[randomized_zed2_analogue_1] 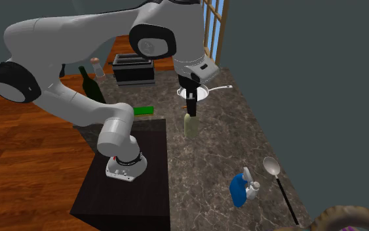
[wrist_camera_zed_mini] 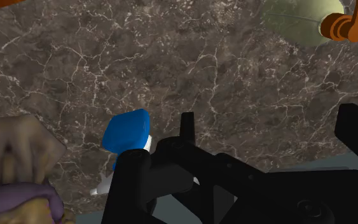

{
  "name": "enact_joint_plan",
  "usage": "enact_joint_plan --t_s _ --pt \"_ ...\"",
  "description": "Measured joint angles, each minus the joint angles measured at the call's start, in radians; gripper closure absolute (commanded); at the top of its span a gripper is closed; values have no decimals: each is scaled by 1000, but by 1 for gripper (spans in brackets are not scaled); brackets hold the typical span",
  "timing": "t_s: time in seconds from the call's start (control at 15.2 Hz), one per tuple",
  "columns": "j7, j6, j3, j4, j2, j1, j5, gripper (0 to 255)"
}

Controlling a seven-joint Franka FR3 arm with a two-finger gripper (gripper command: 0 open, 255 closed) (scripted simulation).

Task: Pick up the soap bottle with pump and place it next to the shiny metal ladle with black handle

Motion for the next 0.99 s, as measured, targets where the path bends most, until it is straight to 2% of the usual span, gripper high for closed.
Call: enact_joint_plan --t_s 0.33,0.99 --pt "34 60 54 -77 -8 22 24 0" --pt "152 254 242 -243 46 110 112 0"
